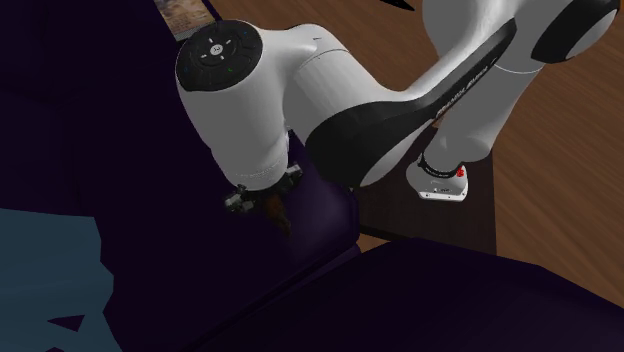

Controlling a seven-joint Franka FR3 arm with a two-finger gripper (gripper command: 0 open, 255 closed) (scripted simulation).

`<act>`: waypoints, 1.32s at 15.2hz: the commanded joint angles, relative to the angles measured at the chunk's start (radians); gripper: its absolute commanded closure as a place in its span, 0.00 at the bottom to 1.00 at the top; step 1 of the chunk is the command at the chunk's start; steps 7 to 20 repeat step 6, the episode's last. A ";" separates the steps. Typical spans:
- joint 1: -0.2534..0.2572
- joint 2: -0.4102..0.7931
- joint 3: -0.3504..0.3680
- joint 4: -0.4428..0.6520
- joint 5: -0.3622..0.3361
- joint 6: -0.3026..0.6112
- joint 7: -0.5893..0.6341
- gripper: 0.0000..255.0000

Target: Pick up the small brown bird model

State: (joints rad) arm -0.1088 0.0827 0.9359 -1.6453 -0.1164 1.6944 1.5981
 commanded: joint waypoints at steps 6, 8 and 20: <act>0.011 0.021 0.004 0.090 -0.016 -0.079 0.006 1.00; 0.011 0.021 0.004 0.090 -0.016 -0.079 0.006 1.00; 0.011 0.021 0.004 0.090 -0.016 -0.079 0.006 1.00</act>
